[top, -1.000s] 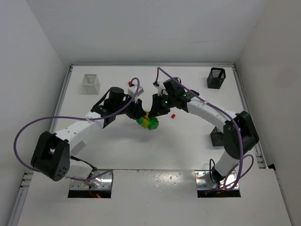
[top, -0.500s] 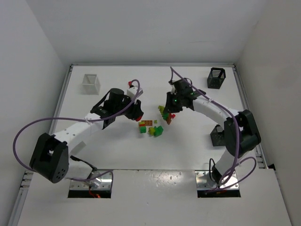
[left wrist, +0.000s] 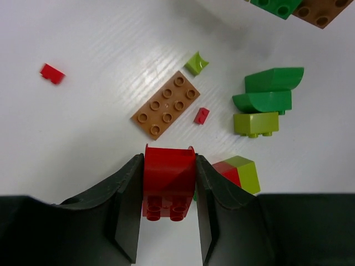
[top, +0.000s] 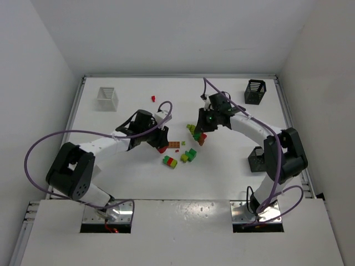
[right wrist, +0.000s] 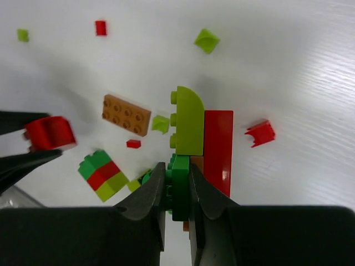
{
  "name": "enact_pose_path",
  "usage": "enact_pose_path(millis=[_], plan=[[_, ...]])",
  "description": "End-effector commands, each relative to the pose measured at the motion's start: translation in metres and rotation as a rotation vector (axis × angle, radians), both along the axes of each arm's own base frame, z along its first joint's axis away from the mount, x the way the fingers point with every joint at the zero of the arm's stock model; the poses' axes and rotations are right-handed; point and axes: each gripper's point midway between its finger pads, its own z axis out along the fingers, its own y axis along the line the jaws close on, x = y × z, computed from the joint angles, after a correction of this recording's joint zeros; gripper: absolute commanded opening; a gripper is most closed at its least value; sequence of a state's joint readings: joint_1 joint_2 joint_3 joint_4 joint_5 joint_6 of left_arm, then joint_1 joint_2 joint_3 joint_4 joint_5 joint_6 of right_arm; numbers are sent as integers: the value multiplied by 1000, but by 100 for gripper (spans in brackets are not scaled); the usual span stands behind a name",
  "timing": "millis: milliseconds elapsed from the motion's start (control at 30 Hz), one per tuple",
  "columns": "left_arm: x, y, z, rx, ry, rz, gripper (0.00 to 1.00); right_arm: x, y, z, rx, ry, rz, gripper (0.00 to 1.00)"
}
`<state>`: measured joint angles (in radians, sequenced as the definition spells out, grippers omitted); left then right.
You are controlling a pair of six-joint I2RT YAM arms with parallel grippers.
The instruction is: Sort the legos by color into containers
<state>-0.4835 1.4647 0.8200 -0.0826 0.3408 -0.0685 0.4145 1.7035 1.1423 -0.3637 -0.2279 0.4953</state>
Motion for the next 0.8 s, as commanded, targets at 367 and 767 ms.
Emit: enact_pose_path(millis=[367, 767], plan=[[-22, -31, 23, -175, 39, -185, 72, -60, 45, 32, 304, -95, 500, 0], [-21, -47, 67, -447, 215, -208, 72, -62, 37, 60, 159, -480, 714, 0]])
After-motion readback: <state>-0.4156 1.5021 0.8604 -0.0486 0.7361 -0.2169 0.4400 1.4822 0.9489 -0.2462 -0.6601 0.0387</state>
